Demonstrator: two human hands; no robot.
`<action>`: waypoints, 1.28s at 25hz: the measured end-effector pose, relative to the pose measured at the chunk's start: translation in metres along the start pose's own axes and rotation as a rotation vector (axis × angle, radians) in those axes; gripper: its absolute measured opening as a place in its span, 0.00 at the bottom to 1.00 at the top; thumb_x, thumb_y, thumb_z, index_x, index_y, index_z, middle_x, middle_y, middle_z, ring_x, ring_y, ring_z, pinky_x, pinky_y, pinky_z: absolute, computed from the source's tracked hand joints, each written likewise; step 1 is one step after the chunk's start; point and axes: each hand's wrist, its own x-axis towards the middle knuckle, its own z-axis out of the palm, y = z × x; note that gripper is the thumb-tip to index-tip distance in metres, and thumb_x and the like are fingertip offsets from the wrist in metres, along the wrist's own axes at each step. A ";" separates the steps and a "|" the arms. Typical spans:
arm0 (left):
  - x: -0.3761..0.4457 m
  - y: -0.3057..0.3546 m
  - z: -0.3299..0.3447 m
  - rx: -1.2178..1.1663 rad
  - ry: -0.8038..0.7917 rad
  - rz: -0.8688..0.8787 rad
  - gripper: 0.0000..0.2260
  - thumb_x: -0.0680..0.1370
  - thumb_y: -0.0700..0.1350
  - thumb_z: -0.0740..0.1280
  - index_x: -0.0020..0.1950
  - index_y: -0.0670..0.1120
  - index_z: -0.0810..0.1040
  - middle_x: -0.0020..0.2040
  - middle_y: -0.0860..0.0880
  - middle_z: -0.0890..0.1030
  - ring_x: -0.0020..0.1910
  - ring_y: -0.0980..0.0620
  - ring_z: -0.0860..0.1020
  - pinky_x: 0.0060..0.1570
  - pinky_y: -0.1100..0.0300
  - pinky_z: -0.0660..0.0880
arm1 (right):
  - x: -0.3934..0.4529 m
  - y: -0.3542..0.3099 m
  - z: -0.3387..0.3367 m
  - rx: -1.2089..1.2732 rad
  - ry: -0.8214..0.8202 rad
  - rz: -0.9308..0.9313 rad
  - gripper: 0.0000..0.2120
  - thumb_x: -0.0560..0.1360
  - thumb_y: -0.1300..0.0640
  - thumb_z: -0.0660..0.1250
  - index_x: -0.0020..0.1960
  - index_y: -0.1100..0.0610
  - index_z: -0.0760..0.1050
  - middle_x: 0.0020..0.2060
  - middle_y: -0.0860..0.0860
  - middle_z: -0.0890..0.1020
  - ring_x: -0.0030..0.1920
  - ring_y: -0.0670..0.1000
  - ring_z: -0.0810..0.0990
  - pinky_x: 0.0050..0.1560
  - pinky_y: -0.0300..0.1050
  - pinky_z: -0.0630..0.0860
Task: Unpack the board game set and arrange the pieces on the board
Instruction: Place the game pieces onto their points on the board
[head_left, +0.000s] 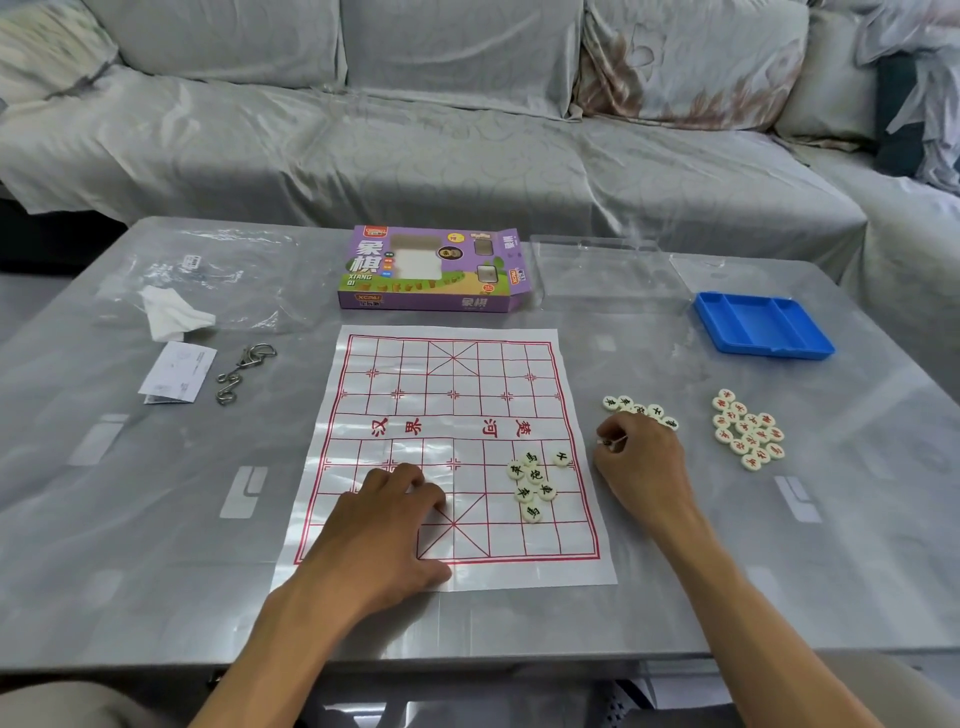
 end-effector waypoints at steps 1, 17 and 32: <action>0.000 0.000 0.000 0.001 -0.001 0.002 0.27 0.69 0.65 0.68 0.65 0.60 0.68 0.67 0.59 0.66 0.65 0.55 0.65 0.62 0.57 0.70 | -0.006 -0.005 -0.002 0.046 -0.004 -0.010 0.04 0.71 0.60 0.68 0.44 0.52 0.79 0.39 0.45 0.81 0.41 0.46 0.78 0.39 0.38 0.70; 0.001 0.001 0.000 -0.001 -0.005 -0.002 0.28 0.69 0.66 0.68 0.66 0.62 0.66 0.68 0.61 0.63 0.67 0.56 0.64 0.64 0.59 0.68 | 0.029 0.042 -0.002 -0.110 0.063 -0.021 0.06 0.75 0.59 0.66 0.50 0.58 0.80 0.48 0.54 0.77 0.47 0.56 0.76 0.46 0.46 0.70; 0.001 0.002 0.000 -0.014 0.001 -0.011 0.27 0.69 0.64 0.69 0.65 0.61 0.68 0.67 0.60 0.66 0.66 0.55 0.65 0.63 0.57 0.70 | -0.026 -0.035 0.022 0.167 -0.018 -0.340 0.07 0.69 0.62 0.74 0.39 0.54 0.76 0.38 0.46 0.77 0.37 0.45 0.76 0.41 0.43 0.75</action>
